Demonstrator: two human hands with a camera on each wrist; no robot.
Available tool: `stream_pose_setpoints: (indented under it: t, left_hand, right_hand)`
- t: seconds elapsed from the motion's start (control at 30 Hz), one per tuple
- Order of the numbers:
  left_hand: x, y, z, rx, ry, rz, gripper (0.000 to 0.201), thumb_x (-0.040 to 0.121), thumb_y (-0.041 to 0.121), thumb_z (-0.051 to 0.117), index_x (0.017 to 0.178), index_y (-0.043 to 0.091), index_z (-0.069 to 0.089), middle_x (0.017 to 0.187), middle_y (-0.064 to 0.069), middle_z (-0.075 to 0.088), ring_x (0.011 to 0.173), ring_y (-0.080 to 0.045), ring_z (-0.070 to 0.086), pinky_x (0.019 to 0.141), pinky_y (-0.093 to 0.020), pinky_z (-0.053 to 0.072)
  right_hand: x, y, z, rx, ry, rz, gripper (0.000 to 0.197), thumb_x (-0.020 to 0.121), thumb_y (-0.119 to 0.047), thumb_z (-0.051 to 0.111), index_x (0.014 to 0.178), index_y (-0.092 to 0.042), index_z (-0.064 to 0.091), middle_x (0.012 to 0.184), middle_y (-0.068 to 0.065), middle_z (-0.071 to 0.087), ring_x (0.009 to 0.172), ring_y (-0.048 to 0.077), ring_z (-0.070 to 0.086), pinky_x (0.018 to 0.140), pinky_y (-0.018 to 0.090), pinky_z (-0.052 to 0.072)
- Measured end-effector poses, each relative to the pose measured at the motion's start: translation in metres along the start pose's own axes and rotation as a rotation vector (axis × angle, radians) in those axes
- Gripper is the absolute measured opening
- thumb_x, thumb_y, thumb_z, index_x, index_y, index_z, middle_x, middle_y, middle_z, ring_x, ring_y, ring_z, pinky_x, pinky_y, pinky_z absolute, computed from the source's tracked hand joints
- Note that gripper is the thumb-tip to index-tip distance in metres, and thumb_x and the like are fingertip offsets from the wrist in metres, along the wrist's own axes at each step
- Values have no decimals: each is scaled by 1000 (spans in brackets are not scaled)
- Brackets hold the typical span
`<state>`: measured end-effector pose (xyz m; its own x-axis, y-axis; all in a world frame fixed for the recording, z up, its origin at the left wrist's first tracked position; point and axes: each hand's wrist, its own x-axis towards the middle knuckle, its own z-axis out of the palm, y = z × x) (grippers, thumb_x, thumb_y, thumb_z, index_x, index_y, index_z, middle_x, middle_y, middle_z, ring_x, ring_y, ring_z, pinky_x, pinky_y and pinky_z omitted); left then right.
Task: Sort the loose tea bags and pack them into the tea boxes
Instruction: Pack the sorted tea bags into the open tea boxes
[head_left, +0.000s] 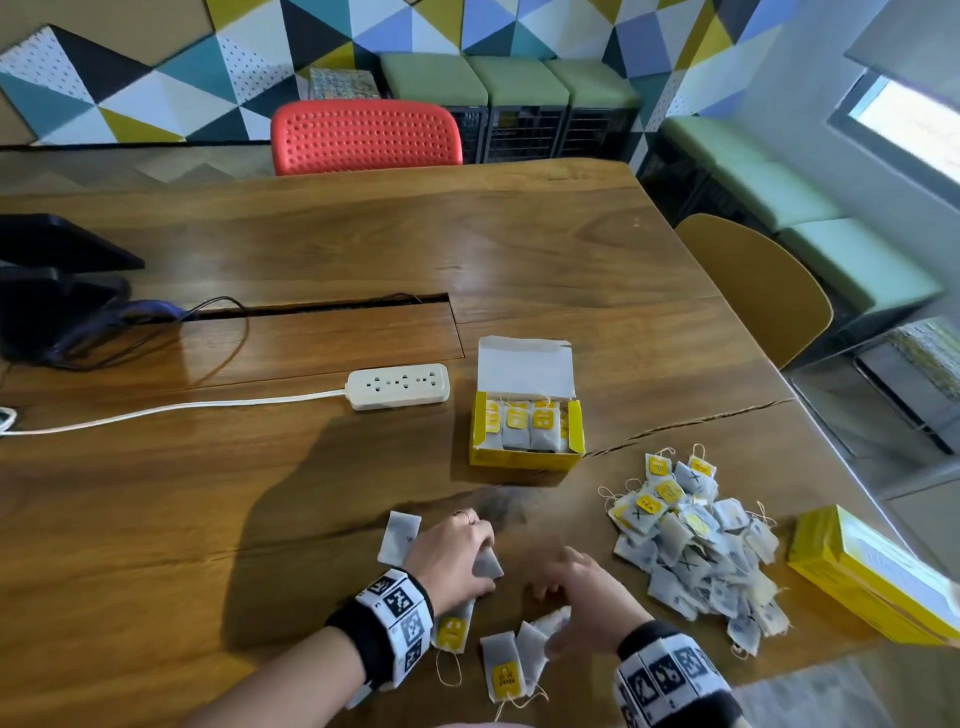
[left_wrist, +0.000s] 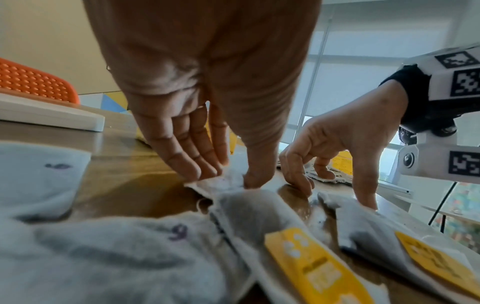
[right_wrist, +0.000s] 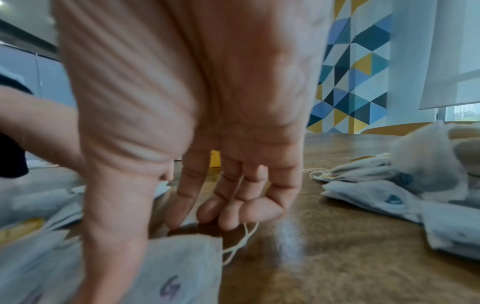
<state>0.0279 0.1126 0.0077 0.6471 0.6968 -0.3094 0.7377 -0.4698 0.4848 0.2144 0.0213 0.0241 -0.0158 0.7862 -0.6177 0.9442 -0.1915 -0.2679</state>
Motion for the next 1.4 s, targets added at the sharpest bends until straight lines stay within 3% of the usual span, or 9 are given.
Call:
stream_pose_setpoints:
  t: [0.23, 0.4, 0.53, 0.67, 0.8, 0.97, 1.2, 1.33, 1.4]
  left_hand:
    - [0, 0, 3, -60, 88, -21, 32, 80, 24, 62, 112, 22, 61, 105, 2, 62, 98, -16, 60, 75, -26, 49]
    - [1, -9, -3, -433, 144, -134, 18, 85, 19, 61, 103, 21, 65, 92, 6, 65, 82, -6, 61, 69, -13, 46]
    - [-1, -10, -14, -982, 71, -304, 18, 97, 12, 44, 105, 13, 60, 92, -8, 64, 71, -12, 69, 58, -19, 50]
    - [-11, -12, -22, -1406, -81, -388, 19, 99, 15, 47, 112, 5, 57, 94, -12, 65, 76, -18, 66, 64, -27, 54]
    - [-18, -20, -21, -1335, -179, -297, 26, 94, -7, 45, 116, 0, 57, 112, -13, 68, 101, -22, 68, 84, -29, 56]
    - [-24, -23, -24, -1297, -271, -263, 26, 96, 0, 48, 121, 0, 55, 115, -18, 67, 106, -24, 67, 87, -31, 55]
    - [-25, -15, -34, -1449, -329, -303, 48, 103, 33, 34, 118, -5, 58, 108, -20, 68, 95, -24, 68, 79, -28, 54]
    - [-24, -17, -31, -1502, -169, -327, 28, 91, 14, 59, 114, -3, 59, 89, -11, 68, 73, -12, 66, 65, -19, 54]
    - [-21, -20, -28, -1489, -87, -343, 20, 88, 4, 63, 108, 2, 62, 85, -9, 69, 69, -10, 65, 64, -18, 54]
  right_hand:
    - [-1, 3, 7, -29, 29, -83, 16, 69, -28, 82, 79, -32, 70, 98, -10, 54, 94, 7, 51, 82, 27, 52]
    - [-6, 3, 10, 87, 105, -42, 36, 77, -19, 72, 54, -37, 50, 88, -9, 60, 88, 12, 59, 78, 27, 53]
    - [-10, 2, 11, 293, 212, 18, 32, 81, -16, 65, 61, -34, 46, 71, -13, 57, 69, 3, 54, 59, 9, 41]
    - [-9, 0, 4, 547, 318, 36, 26, 77, -13, 74, 76, -29, 54, 74, -9, 62, 71, 5, 60, 63, 13, 47]
    - [-5, -9, -6, 765, 337, -5, 29, 72, -7, 81, 94, -16, 65, 80, 2, 70, 77, 16, 69, 76, 34, 59]
    - [2, -31, -20, 796, 474, -139, 21, 79, -10, 75, 77, -30, 71, 77, -7, 69, 72, 1, 64, 68, 17, 51]
    - [12, -48, -16, 525, 689, -344, 13, 74, -17, 80, 81, -27, 77, 90, -21, 55, 90, 8, 54, 75, 13, 39]
    - [19, -45, -11, 569, 655, -289, 20, 74, -14, 80, 89, -26, 77, 100, -19, 54, 98, 5, 55, 79, 11, 43]
    - [22, -43, -9, 746, 613, -165, 24, 79, -14, 75, 100, -26, 71, 103, -9, 61, 96, 6, 61, 80, 20, 52]
